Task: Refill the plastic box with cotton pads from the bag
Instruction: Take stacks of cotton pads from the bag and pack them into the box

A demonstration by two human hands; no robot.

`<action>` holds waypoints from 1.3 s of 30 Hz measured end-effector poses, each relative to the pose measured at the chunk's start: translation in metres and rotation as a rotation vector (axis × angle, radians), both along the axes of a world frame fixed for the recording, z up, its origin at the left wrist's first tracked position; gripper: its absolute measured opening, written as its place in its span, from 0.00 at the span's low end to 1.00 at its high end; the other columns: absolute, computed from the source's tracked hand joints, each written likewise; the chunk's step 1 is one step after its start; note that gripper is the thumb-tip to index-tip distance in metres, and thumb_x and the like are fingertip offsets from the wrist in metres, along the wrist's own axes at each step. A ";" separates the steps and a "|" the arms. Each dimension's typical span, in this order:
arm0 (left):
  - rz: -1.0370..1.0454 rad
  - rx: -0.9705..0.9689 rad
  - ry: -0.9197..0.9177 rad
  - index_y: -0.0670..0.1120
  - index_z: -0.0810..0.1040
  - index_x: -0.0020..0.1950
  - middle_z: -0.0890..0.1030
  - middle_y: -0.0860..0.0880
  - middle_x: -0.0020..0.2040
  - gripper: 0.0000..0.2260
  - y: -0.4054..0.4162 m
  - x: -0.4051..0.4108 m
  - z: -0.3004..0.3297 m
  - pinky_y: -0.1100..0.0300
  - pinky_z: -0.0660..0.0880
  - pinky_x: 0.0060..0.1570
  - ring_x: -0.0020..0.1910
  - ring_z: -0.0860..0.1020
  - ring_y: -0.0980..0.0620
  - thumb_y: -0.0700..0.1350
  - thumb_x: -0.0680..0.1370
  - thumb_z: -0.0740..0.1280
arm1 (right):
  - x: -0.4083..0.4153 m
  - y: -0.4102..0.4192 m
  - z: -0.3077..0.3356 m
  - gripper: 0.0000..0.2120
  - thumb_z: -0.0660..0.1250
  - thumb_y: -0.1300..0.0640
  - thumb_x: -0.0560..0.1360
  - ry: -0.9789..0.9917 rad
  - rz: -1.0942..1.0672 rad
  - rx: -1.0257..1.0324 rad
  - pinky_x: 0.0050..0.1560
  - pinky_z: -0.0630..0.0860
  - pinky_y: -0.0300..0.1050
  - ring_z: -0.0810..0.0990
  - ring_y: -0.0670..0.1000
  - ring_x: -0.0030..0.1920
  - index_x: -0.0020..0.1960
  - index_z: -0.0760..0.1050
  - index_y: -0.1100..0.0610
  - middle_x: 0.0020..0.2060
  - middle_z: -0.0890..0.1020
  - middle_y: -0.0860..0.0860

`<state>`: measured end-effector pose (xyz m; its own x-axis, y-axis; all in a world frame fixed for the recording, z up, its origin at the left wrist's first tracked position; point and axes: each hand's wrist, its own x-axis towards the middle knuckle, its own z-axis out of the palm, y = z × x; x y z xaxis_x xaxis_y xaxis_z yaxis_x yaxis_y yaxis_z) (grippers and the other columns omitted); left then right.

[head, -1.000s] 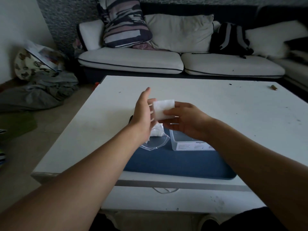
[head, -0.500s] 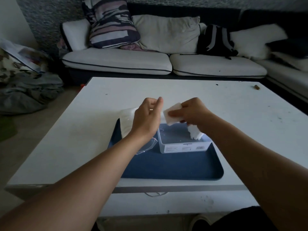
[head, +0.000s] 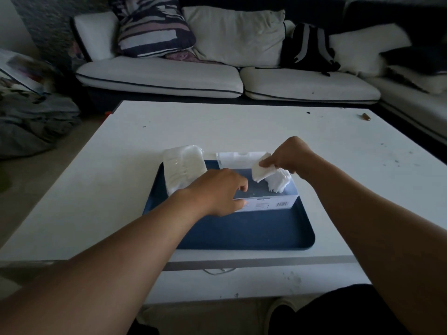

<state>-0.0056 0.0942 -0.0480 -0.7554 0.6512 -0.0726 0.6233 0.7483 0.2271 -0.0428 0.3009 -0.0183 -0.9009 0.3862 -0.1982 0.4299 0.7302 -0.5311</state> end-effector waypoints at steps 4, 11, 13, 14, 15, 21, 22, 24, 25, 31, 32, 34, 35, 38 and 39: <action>0.001 -0.002 -0.001 0.52 0.79 0.63 0.81 0.52 0.61 0.15 0.000 -0.001 -0.002 0.51 0.77 0.58 0.59 0.79 0.49 0.55 0.78 0.68 | -0.002 -0.006 -0.015 0.25 0.82 0.44 0.62 0.005 0.031 0.166 0.26 0.66 0.41 0.74 0.48 0.31 0.37 0.70 0.58 0.33 0.76 0.51; -0.009 0.017 -0.006 0.52 0.80 0.60 0.81 0.52 0.59 0.13 -0.002 -0.003 -0.006 0.51 0.78 0.57 0.57 0.80 0.49 0.54 0.78 0.69 | -0.006 -0.003 -0.031 0.21 0.81 0.49 0.65 0.048 0.018 0.237 0.26 0.68 0.41 0.76 0.51 0.32 0.40 0.72 0.59 0.34 0.77 0.53; -0.014 0.024 -0.004 0.51 0.81 0.59 0.82 0.52 0.58 0.12 -0.002 -0.004 -0.007 0.51 0.78 0.56 0.57 0.80 0.49 0.54 0.78 0.69 | -0.006 -0.001 -0.035 0.19 0.80 0.51 0.66 0.074 0.008 0.242 0.26 0.67 0.40 0.76 0.52 0.32 0.39 0.71 0.59 0.34 0.76 0.53; -0.015 0.027 -0.006 0.51 0.81 0.59 0.82 0.52 0.58 0.12 -0.002 -0.005 -0.007 0.51 0.78 0.56 0.57 0.79 0.49 0.54 0.78 0.69 | -0.005 -0.001 -0.036 0.18 0.80 0.52 0.66 0.084 0.010 0.253 0.28 0.69 0.41 0.77 0.53 0.34 0.42 0.72 0.60 0.35 0.77 0.53; -0.014 0.028 -0.009 0.51 0.81 0.59 0.81 0.52 0.58 0.12 -0.003 -0.005 -0.008 0.51 0.78 0.56 0.57 0.79 0.49 0.53 0.78 0.69 | -0.006 -0.001 -0.039 0.19 0.79 0.53 0.66 0.102 0.012 0.265 0.30 0.71 0.42 0.78 0.54 0.36 0.45 0.73 0.61 0.37 0.78 0.54; -0.021 0.006 -0.027 0.51 0.81 0.60 0.81 0.52 0.60 0.12 -0.004 -0.005 -0.007 0.51 0.77 0.57 0.58 0.79 0.50 0.52 0.77 0.71 | -0.006 -0.006 -0.024 0.24 0.82 0.50 0.65 0.236 0.020 0.147 0.45 0.80 0.49 0.79 0.54 0.44 0.52 0.75 0.60 0.45 0.79 0.52; -0.020 0.001 -0.034 0.51 0.80 0.60 0.81 0.52 0.60 0.12 -0.004 -0.005 -0.007 0.52 0.77 0.58 0.59 0.79 0.50 0.52 0.77 0.71 | -0.007 -0.010 -0.017 0.20 0.81 0.50 0.67 0.264 0.028 0.095 0.46 0.82 0.49 0.81 0.54 0.44 0.49 0.78 0.61 0.44 0.81 0.52; -0.022 -0.003 -0.038 0.51 0.80 0.60 0.81 0.52 0.60 0.13 -0.004 -0.005 -0.007 0.52 0.77 0.58 0.59 0.78 0.50 0.52 0.78 0.70 | -0.007 -0.022 -0.008 0.13 0.76 0.52 0.70 0.241 0.067 -0.008 0.47 0.84 0.49 0.85 0.55 0.42 0.46 0.82 0.63 0.41 0.86 0.54; -0.025 -0.004 -0.037 0.50 0.80 0.60 0.81 0.52 0.60 0.13 -0.004 -0.005 -0.006 0.52 0.76 0.58 0.59 0.78 0.50 0.53 0.78 0.70 | -0.006 -0.029 -0.007 0.12 0.73 0.54 0.72 0.150 0.132 -0.018 0.48 0.84 0.48 0.86 0.55 0.42 0.47 0.83 0.63 0.41 0.87 0.55; -0.020 0.009 -0.066 0.49 0.80 0.63 0.81 0.52 0.61 0.14 -0.005 -0.001 -0.003 0.51 0.77 0.58 0.60 0.78 0.50 0.51 0.78 0.71 | 0.007 -0.033 -0.024 0.11 0.68 0.59 0.75 -0.194 0.232 -0.082 0.44 0.80 0.45 0.80 0.54 0.40 0.54 0.76 0.64 0.48 0.83 0.61; -0.011 0.052 -0.070 0.50 0.79 0.65 0.80 0.51 0.63 0.17 -0.006 0.000 -0.001 0.51 0.76 0.60 0.62 0.78 0.50 0.50 0.77 0.72 | 0.007 -0.032 -0.023 0.12 0.69 0.58 0.75 -0.187 0.241 -0.118 0.46 0.80 0.47 0.81 0.54 0.41 0.55 0.77 0.64 0.49 0.83 0.62; 0.042 0.164 -0.049 0.51 0.73 0.71 0.77 0.51 0.68 0.27 -0.014 0.001 0.007 0.52 0.74 0.63 0.66 0.75 0.50 0.49 0.74 0.75 | 0.007 -0.039 -0.014 0.09 0.68 0.59 0.75 -0.142 0.275 -0.179 0.46 0.80 0.47 0.80 0.53 0.39 0.53 0.78 0.63 0.46 0.83 0.59; 0.082 0.203 -0.017 0.52 0.70 0.72 0.74 0.52 0.69 0.31 -0.020 0.000 0.011 0.51 0.74 0.63 0.67 0.73 0.50 0.50 0.72 0.76 | 0.010 -0.045 -0.005 0.07 0.67 0.60 0.76 -0.094 0.304 -0.216 0.45 0.80 0.46 0.80 0.52 0.39 0.51 0.79 0.62 0.44 0.83 0.58; 0.268 0.185 0.056 0.52 0.65 0.68 0.69 0.52 0.66 0.35 -0.050 -0.006 0.020 0.50 0.74 0.57 0.65 0.68 0.49 0.54 0.66 0.78 | 0.025 -0.074 0.017 0.07 0.67 0.62 0.75 0.066 0.528 -0.218 0.41 0.82 0.42 0.84 0.52 0.38 0.48 0.84 0.62 0.39 0.86 0.56; 0.326 0.126 0.050 0.51 0.63 0.66 0.67 0.51 0.64 0.36 -0.060 -0.007 0.019 0.49 0.75 0.56 0.64 0.67 0.48 0.55 0.65 0.78 | 0.032 -0.083 0.021 0.07 0.69 0.61 0.74 0.092 0.632 -0.166 0.40 0.81 0.39 0.84 0.48 0.37 0.47 0.86 0.59 0.37 0.86 0.52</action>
<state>-0.0130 0.0337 -0.0288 -0.9257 0.3767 0.0349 0.3688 0.8778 0.3056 -0.0111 0.2180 0.0031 -0.9603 -0.2515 -0.1209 -0.1070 0.7321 -0.6727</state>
